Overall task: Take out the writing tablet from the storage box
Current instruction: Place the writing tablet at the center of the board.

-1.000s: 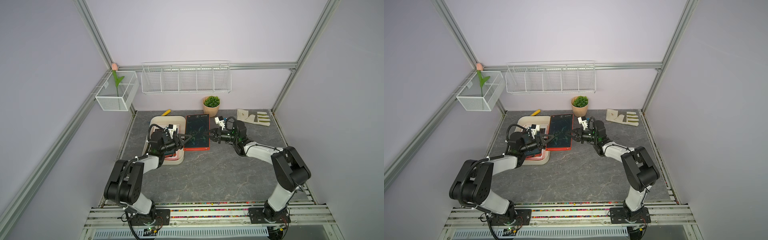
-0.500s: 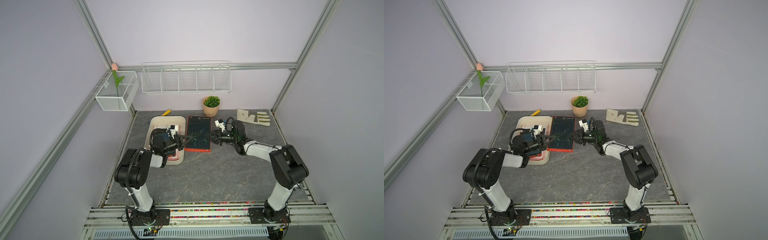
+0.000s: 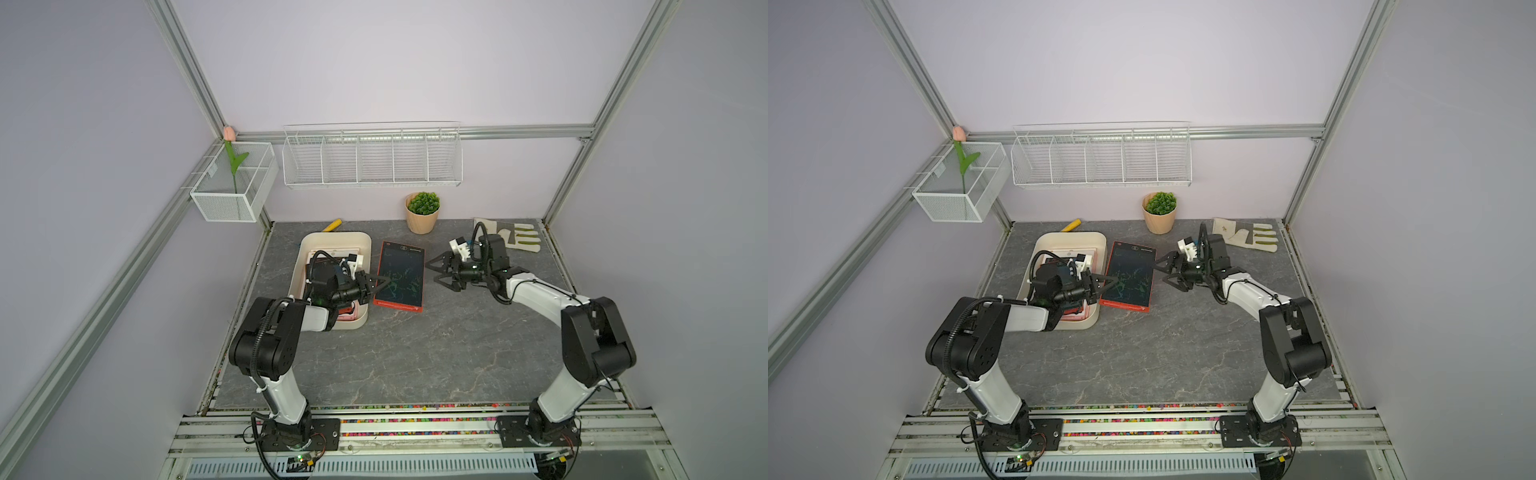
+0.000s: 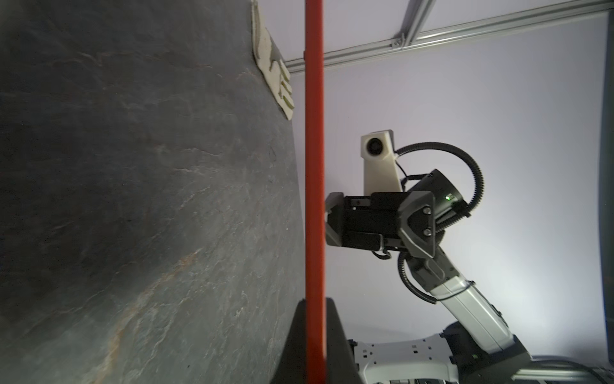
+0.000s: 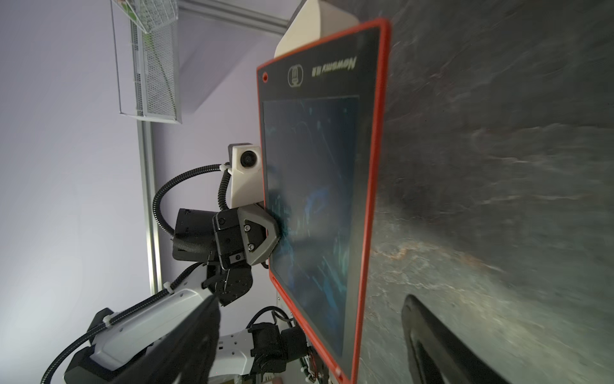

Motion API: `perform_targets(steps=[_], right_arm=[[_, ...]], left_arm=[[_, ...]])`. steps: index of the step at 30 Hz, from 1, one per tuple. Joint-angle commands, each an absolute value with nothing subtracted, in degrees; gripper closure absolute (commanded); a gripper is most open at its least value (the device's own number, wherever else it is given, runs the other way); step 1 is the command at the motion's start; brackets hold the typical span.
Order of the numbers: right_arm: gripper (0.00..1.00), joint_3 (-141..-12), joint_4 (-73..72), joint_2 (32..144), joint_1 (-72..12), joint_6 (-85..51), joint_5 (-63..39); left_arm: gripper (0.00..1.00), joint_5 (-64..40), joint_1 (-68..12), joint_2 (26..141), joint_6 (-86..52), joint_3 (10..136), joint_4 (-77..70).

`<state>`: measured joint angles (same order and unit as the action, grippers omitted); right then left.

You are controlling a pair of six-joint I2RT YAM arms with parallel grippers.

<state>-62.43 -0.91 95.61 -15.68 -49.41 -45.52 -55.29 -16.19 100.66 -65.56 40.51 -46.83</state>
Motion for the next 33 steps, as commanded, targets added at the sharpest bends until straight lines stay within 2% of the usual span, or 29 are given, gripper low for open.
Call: perform_targets(steps=[1, 3, 11, 15, 21, 33], right_arm=[[0.12, -63.63, 16.89, 89.63, -9.73, -37.25, -38.08], [0.12, -63.51, 22.89, 87.34, -7.19, -32.69, -34.17], [0.12, -56.88, 24.30, 82.37, -2.26, -28.22, -36.52], [0.12, -55.55, 24.57, 81.03, -1.61, -26.46, -38.60], [0.13, -55.09, 26.18, 80.09, -1.63, -23.19, -41.16], [0.14, -53.61, 25.40, 79.79, -1.93, -22.50, -44.04]], left_arm=[[1.00, -45.20, -18.70, 95.66, -46.33, 48.79, -15.74], [1.00, -38.93, -21.02, 94.91, -39.25, 54.33, -3.67], [1.00, -38.52, -21.97, 104.86, -43.12, 63.72, -6.73], [1.00, -32.41, -23.01, 108.55, -41.48, 69.18, -1.56], [1.00, -30.70, -25.17, 116.43, -41.75, 77.94, -0.18], [0.98, -25.94, -23.99, 123.21, -40.55, 84.45, 3.18]])
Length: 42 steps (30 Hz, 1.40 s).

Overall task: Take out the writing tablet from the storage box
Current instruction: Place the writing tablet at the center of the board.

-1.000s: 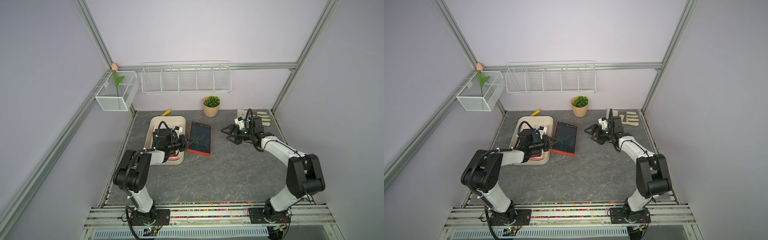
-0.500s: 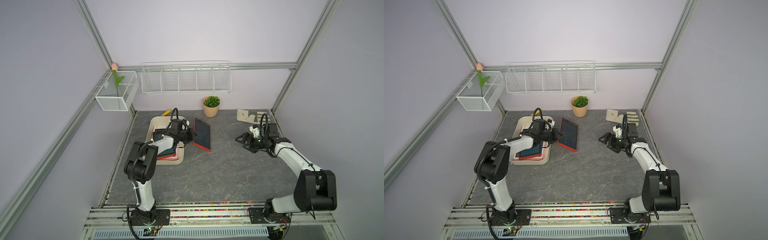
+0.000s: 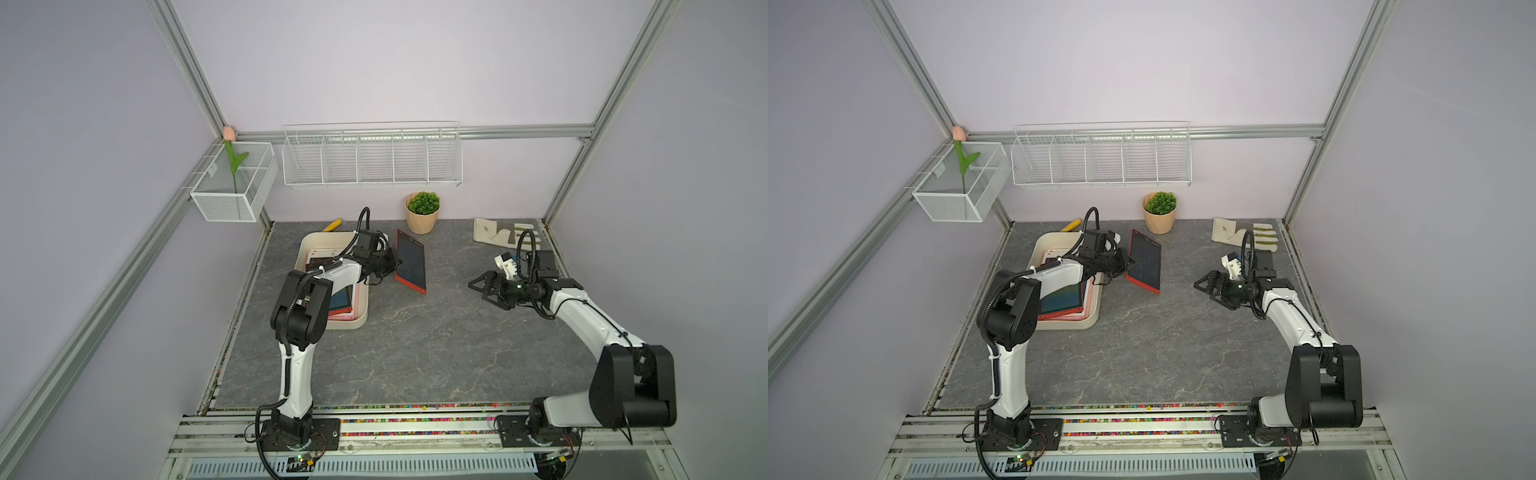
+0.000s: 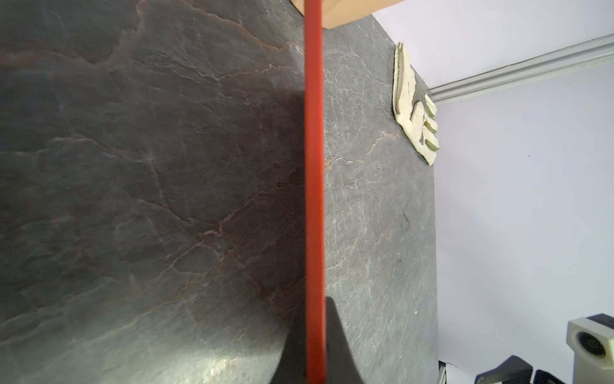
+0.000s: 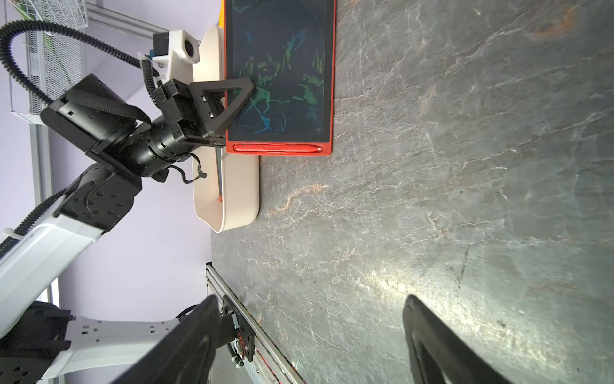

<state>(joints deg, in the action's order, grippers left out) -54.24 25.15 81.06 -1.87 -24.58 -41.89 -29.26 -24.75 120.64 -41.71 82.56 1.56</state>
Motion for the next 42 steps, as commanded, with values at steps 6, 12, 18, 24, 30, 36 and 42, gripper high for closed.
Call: perform_targets(steps=[6, 12, 18, 24, 30, 36, 42], right_arm=[[0.14, -53.71, 25.00, 79.42, -2.42, -22.30, -45.28], [0.14, -53.42, 24.35, 79.17, -2.71, -22.66, -46.04], [0.14, -53.46, 24.09, 79.61, -2.68, -22.57, -46.22], [0.14, -53.63, 23.57, 80.09, -2.74, -22.59, -46.71], [0.13, -53.55, 23.63, 79.90, -3.09, -22.50, -46.76], [0.13, -54.32, 26.28, 80.42, -3.91, -21.07, -43.59], [0.12, -56.71, 29.48, 81.56, -6.05, -20.05, -38.75]], left_arm=[[0.87, -26.88, -22.65, 126.71, -38.94, 88.35, 5.27], [0.77, -28.87, -21.38, 129.46, -36.88, 91.59, 9.04], [0.72, -27.77, -21.00, 129.38, -35.77, 91.62, 10.75], [0.65, -26.65, -21.01, 129.02, -35.43, 91.54, 12.11], [0.64, -25.19, -20.73, 129.02, -35.16, 92.32, 13.92], [0.61, -25.05, -20.76, 127.18, -34.22, 91.81, 14.46], [0.59, -24.35, -20.91, 121.69, -32.47, 90.17, 15.77]])
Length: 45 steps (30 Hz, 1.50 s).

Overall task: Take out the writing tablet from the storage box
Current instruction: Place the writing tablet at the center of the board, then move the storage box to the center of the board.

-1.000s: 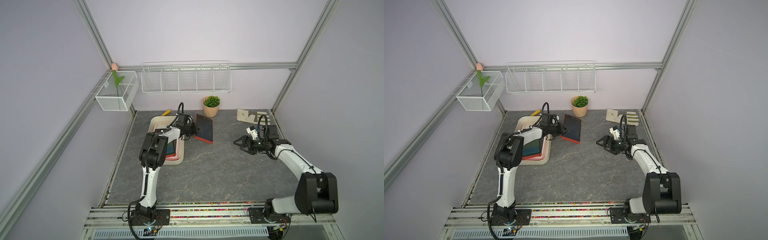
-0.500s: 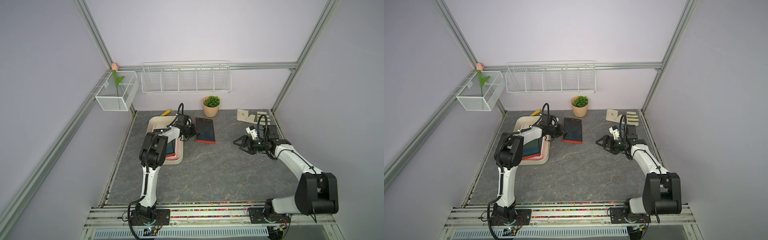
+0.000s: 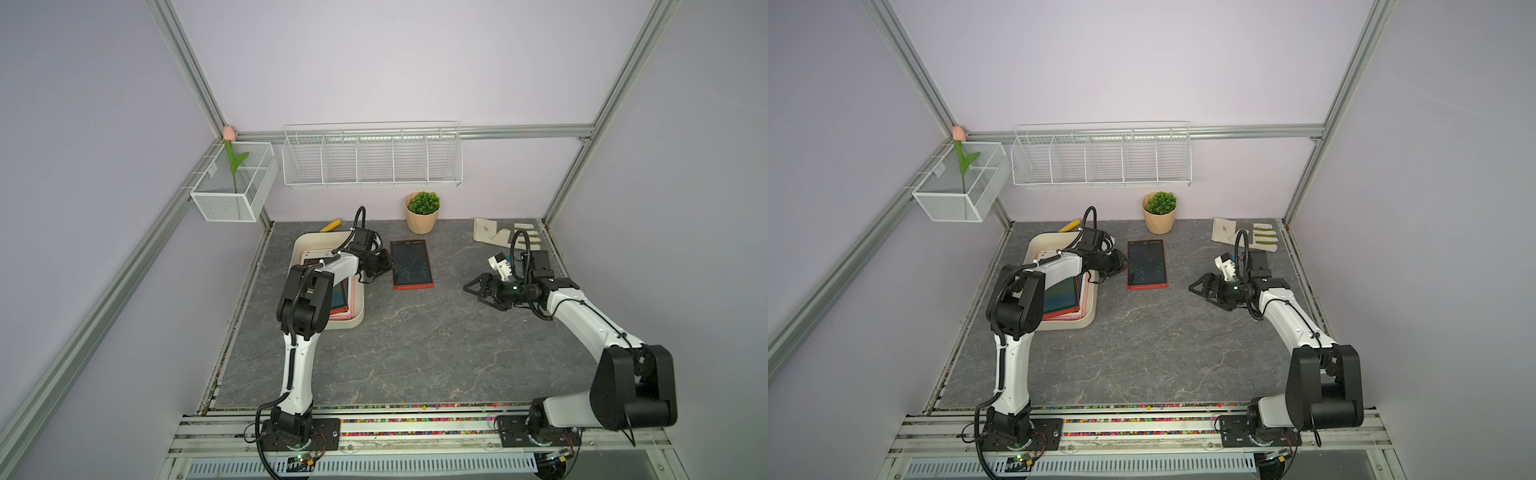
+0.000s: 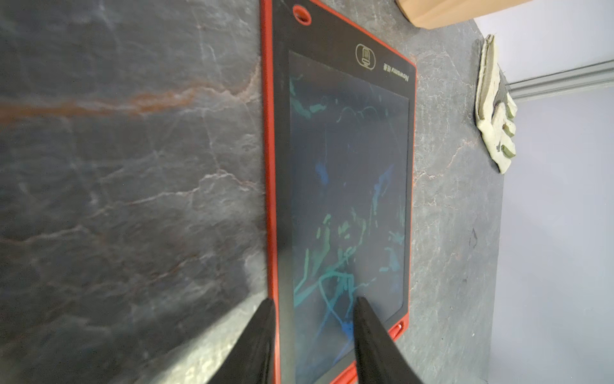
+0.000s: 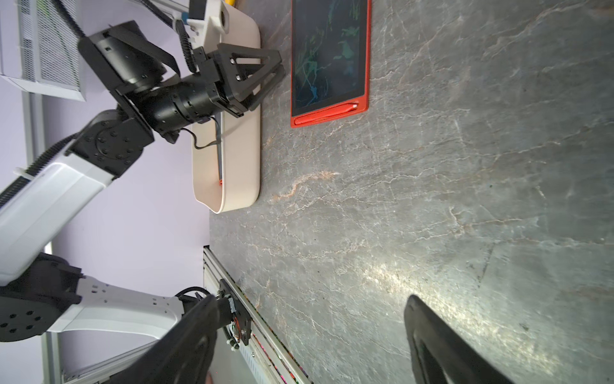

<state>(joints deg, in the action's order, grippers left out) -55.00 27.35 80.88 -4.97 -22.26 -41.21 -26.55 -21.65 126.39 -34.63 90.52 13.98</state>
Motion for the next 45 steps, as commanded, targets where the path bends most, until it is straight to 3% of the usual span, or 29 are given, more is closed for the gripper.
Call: perform_targets(steps=[1, 6, 10, 18, 22, 33, 45], right_arm=[[0.11, -57.09, 29.47, 81.71, -6.69, -20.08, -38.22], [0.12, -61.82, 30.89, 84.67, -11.34, -19.96, -33.96], [0.13, -69.42, 33.54, 89.24, -20.20, -19.79, -26.76], [0.18, -93.37, 35.21, 107.47, -38.23, -21.61, -18.88], [0.21, -108.22, 36.55, 119.05, -44.25, -22.33, -14.96], [0.22, -143.16, 43.11, 145.48, -50.42, -24.16, -12.50], [0.22, -146.60, 39.42, 152.67, -51.58, -26.02, -10.63]], left_arm=[[0.59, -24.36, -20.90, 120.90, -31.90, 90.43, 16.74], [0.61, -20.05, -20.08, 111.87, -31.09, 86.51, 19.75], [0.59, -13.89, -16.12, 101.35, -31.29, 79.49, 25.11], [0.59, -8.69, 1.22, 86.32, -32.28, 62.44, 30.56], [0.53, -6.79, 6.69, 81.28, -32.41, 57.32, 29.90], [0.52, -2.20, 11.09, 80.67, -30.35, 57.97, 32.02], [0.52, -1.18, 13.61, 82.76, -29.79, 56.57, 29.05]])
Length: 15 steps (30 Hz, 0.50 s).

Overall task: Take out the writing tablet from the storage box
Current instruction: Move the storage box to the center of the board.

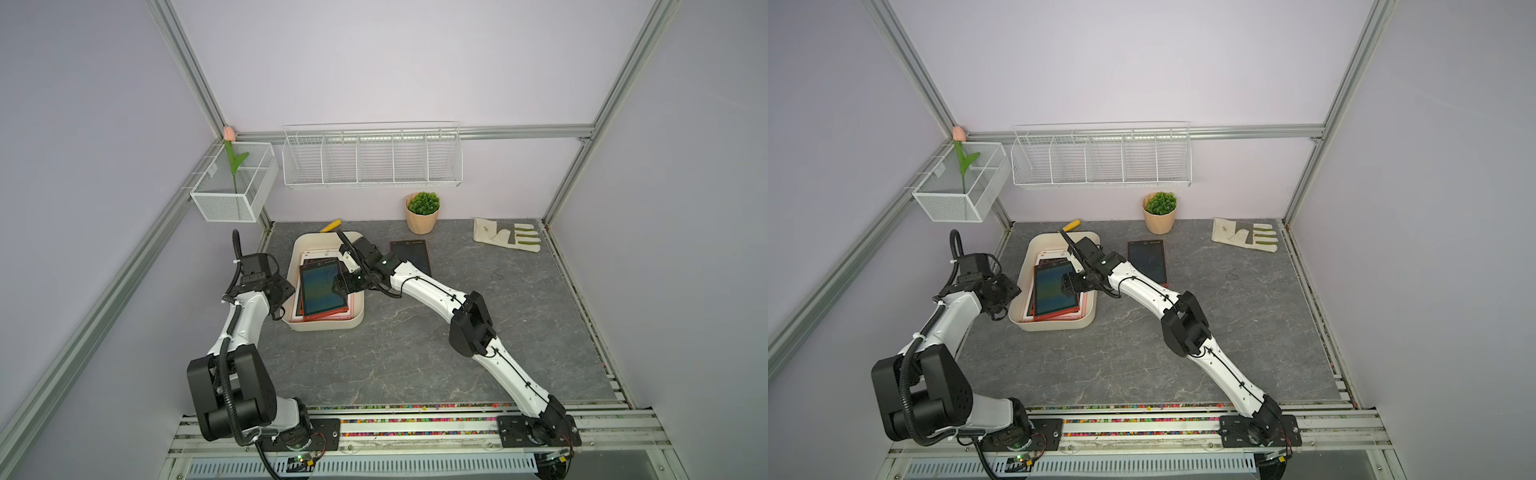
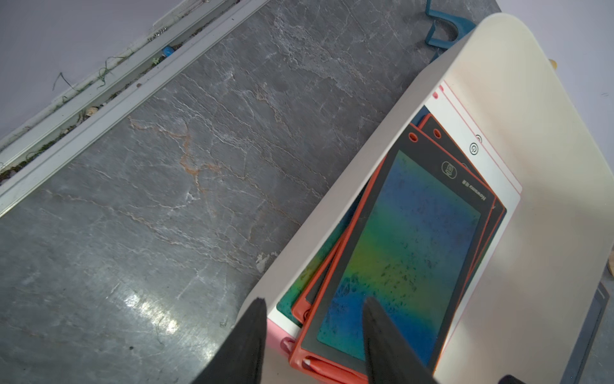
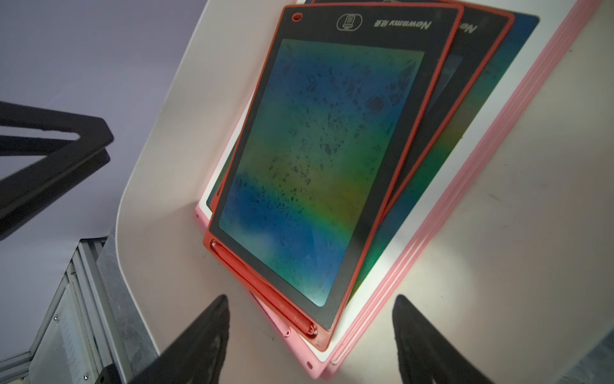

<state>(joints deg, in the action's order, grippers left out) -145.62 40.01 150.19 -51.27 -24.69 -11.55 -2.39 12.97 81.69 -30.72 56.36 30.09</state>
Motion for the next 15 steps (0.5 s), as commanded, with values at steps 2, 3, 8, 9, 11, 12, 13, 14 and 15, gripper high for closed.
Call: perform_targets(steps=[2, 3, 8, 9, 11, 12, 13, 14, 15], right_arm=[[0.22, -147.34, 39.50, 153.47, -51.91, -25.97, -10.60], [0.22, -147.75, 39.66, 153.83, -52.02, -26.02, -10.15], [0.22, -148.76, 39.68, 154.96, -52.29, -26.32, -7.94], [0.22, -149.41, 40.08, 155.48, -52.34, -26.64, -7.16], [0.22, -150.38, 39.93, 156.33, -52.38, -27.11, -6.86], [0.22, -150.39, 39.60, 156.52, -52.36, -27.54, -7.10], [0.22, -150.41, 39.22, 156.53, -52.38, -27.68, -7.41], [0.22, -150.30, 39.11, 156.49, -52.47, -27.69, -7.43], [0.22, -150.46, 39.48, 156.30, -52.50, -27.62, -6.65]], left_arm=[[0.52, -1.05, 13.62, 83.51, -29.80, 56.31, 28.65], [0.52, -1.20, 13.69, 83.90, -29.80, 56.00, 28.13], [0.52, -2.81, 13.71, 85.86, -29.70, 54.77, 25.38], [0.53, -2.80, 13.71, 86.48, -29.63, 54.91, 25.31], [0.54, -2.92, 13.71, 87.76, -29.54, 55.26, 25.24], [0.54, -3.07, 13.78, 88.25, -29.53, 55.25, 25.01], [0.54, -3.16, 13.80, 88.65, -29.53, 55.20, 24.86], [0.54, -3.37, 13.79, 88.90, -29.53, 55.13, 24.49], [0.55, -3.71, 13.80, 89.34, -29.51, 55.07, 24.06]])
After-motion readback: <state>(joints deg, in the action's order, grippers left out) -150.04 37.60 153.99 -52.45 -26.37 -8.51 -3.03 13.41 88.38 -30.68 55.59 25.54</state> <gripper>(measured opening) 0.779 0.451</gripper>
